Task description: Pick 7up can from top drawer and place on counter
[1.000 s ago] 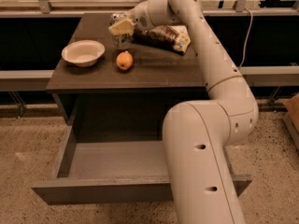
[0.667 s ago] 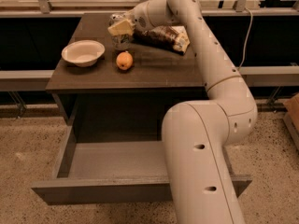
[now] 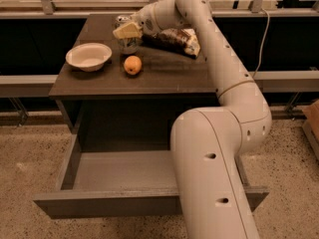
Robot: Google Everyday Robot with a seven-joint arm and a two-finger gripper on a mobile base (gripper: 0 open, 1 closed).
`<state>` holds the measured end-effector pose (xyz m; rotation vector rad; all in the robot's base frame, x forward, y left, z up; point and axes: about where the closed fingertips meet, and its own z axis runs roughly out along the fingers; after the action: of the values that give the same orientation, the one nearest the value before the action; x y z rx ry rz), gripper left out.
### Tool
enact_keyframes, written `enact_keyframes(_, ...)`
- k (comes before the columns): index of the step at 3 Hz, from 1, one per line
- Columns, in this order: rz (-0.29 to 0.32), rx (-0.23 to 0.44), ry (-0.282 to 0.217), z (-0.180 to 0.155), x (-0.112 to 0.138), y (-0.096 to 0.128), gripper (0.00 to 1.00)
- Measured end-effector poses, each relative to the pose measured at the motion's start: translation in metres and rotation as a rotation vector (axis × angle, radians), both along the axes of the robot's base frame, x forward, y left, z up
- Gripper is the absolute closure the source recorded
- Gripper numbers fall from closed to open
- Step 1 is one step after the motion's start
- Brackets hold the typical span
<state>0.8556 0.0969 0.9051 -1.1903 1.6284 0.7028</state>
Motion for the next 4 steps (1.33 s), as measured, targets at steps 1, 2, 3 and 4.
enact_keyframes(1,0.004,0.000,0.003,-0.002,0.000,0.003,0.00)
enact_keyframes(2,0.004,0.000,0.003,-0.002,0.000,0.003,0.00)
enact_keyframes(3,0.022,0.012,-0.028,0.011,-0.004,0.009,0.00)
enact_keyframes(4,0.026,0.006,-0.092,0.039,-0.013,0.008,0.00)
